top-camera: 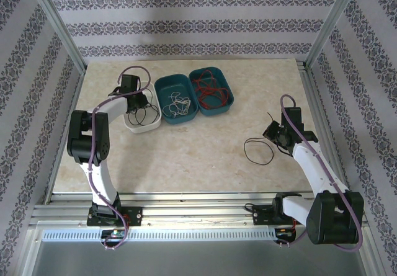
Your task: Untangle the cables
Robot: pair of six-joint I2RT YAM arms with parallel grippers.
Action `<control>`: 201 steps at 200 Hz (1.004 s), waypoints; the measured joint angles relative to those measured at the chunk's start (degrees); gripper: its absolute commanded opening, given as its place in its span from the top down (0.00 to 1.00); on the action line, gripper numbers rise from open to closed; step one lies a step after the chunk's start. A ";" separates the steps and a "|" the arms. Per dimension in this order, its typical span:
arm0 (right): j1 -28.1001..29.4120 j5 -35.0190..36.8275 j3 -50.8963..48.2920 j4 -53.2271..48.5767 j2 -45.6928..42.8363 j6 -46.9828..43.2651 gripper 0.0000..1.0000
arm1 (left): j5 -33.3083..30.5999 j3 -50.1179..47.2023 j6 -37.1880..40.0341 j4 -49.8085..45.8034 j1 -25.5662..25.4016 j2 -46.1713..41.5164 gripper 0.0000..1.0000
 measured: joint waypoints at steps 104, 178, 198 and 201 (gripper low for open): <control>0.00 -0.26 0.02 0.00 1.01 0.00 1.00 | -3.56 4.63 1.44 -5.31 0.00 0.87 0.40; 0.00 -0.28 0.02 0.00 1.01 0.00 1.00 | -4.24 6.73 2.25 -7.91 0.00 -6.88 0.27; 0.00 -0.46 0.02 0.00 1.01 0.00 1.00 | -4.39 6.71 2.62 -8.07 -0.02 -9.38 0.20; 0.00 -0.46 0.02 0.00 1.01 0.00 1.00 | -4.39 6.67 2.62 -8.07 -0.02 -9.75 0.19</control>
